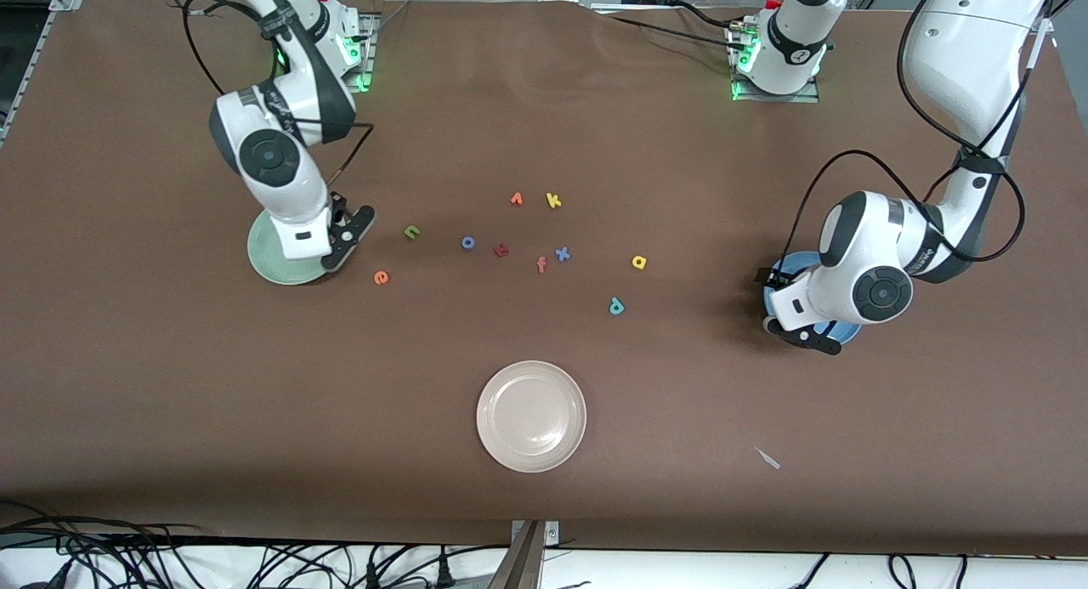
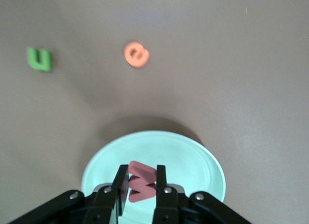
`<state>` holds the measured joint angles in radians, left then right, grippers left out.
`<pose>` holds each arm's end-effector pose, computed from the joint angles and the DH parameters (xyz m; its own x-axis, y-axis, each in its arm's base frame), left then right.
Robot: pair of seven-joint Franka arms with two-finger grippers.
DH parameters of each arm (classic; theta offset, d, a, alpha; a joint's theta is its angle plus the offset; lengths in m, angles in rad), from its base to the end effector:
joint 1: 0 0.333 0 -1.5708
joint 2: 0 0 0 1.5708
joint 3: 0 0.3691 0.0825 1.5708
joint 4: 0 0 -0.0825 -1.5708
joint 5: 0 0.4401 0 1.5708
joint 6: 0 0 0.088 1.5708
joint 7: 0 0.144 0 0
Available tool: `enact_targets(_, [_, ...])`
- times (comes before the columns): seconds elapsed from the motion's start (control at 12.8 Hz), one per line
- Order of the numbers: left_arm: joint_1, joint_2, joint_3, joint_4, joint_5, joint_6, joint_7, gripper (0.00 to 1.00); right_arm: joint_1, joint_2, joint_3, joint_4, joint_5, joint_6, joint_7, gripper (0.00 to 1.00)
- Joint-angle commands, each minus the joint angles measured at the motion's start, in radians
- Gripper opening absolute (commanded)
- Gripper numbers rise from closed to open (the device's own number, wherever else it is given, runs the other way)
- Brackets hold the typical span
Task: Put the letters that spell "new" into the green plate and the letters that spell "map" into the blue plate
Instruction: 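Open the left gripper over the blue plate while the right gripper releases, then grasp the yellow d with the left gripper while the right gripper grasps the green u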
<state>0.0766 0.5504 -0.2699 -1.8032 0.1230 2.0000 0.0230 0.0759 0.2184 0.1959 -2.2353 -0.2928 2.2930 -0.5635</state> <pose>0.6599 -0.1105 0.1981 0.9095 -0.2634 -0.3216 -0.2587 -0.9642 0.0583 0.5520 0.1405 0.2347 0.4930 0.8426 -0.2168 0.8663 -0.4984 0.0329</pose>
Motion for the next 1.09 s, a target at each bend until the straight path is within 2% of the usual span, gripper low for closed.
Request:
enact_targets(0.0, [-0.021,-0.018,-0.086,-0.021,-0.026,0.034,-0.231,1.00,-0.004,0.004,-0.055,-0.101,-0.008,0.141,-0.044,0.00])
enact_targets(0.08, [-0.020,-0.018,-0.116,-0.033,-0.026,0.057,-0.303,1.00,-0.005,0.006,-0.068,-0.128,-0.008,0.179,-0.042,0.00])
enact_targets(0.16, [-0.021,-0.027,-0.142,-0.057,-0.023,0.090,-0.357,1.00,-0.005,0.006,-0.081,-0.157,-0.008,0.221,-0.042,0.11])
enact_targets(0.23, [-0.024,-0.041,-0.158,-0.096,-0.022,0.142,-0.397,1.00,-0.005,0.007,-0.084,-0.180,-0.006,0.253,-0.039,0.84])
enact_targets(0.31, [-0.024,-0.062,-0.181,-0.148,-0.017,0.214,-0.437,1.00,-0.005,0.007,-0.093,-0.187,-0.006,0.261,-0.036,0.99])
enact_targets(0.47, [-0.032,-0.079,-0.225,-0.250,-0.006,0.374,-0.520,1.00,-0.004,-0.011,-0.089,-0.182,-0.006,0.243,-0.027,1.00])
enact_targets(0.55, [-0.067,-0.079,-0.229,-0.268,0.027,0.402,-0.575,1.00,-0.004,-0.020,-0.084,-0.179,-0.003,0.223,-0.023,1.00])
enact_targets(0.7, [-0.122,-0.066,-0.230,-0.268,0.140,0.410,-0.731,1.00,-0.004,-0.024,-0.020,-0.170,0.007,0.212,0.055,0.99])
enact_targets(0.86, [-0.164,-0.043,-0.232,-0.269,0.203,0.436,-0.817,1.00,-0.004,-0.033,0.077,-0.167,0.007,0.203,0.265,0.99])
enact_targets(1.02, [-0.179,-0.014,-0.232,-0.268,0.245,0.453,-0.839,1.00,-0.002,-0.022,0.147,-0.164,0.006,0.209,0.560,0.99])
